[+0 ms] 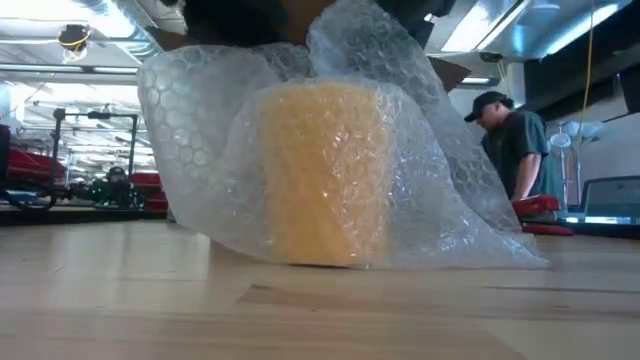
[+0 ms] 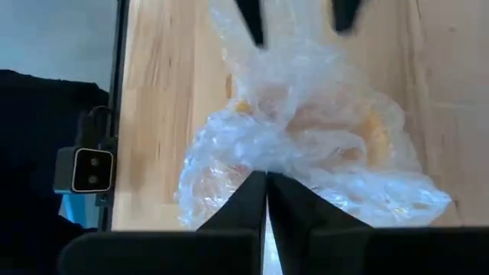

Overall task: Wrap mug
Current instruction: Wrap the yellow mug with bubble wrap

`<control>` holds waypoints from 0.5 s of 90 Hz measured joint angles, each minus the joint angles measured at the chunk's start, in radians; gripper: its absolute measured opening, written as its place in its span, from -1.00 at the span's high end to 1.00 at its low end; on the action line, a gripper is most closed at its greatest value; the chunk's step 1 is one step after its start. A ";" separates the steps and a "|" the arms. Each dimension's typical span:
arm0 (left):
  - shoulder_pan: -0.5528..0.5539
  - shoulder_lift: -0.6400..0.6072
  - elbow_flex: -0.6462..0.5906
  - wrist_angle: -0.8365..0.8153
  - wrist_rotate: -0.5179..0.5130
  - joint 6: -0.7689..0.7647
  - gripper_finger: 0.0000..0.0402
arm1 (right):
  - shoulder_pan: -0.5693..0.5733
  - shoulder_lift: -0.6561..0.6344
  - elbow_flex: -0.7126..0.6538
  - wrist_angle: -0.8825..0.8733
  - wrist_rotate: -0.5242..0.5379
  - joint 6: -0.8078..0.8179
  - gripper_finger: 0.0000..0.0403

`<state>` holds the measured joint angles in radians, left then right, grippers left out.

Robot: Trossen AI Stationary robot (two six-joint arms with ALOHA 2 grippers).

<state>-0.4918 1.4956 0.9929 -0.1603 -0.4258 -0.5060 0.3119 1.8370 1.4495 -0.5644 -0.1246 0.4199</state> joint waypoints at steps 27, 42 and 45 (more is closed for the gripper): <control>-0.111 0.000 -0.005 -0.197 -0.154 -0.228 0.44 | -0.006 0.052 0.118 -0.020 -0.007 -0.006 1.00; -0.181 0.000 -0.005 -0.300 -0.230 -0.366 0.44 | -0.019 0.140 0.137 -0.052 -0.053 -0.006 1.00; -0.193 0.000 -0.005 -0.320 -0.239 -0.398 0.44 | -0.019 0.163 0.136 -0.064 -0.061 -0.005 1.00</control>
<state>-0.6853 1.4952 0.9878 -0.4807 -0.6650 -0.9043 0.2927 2.0001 1.5856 -0.6289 -0.1856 0.4152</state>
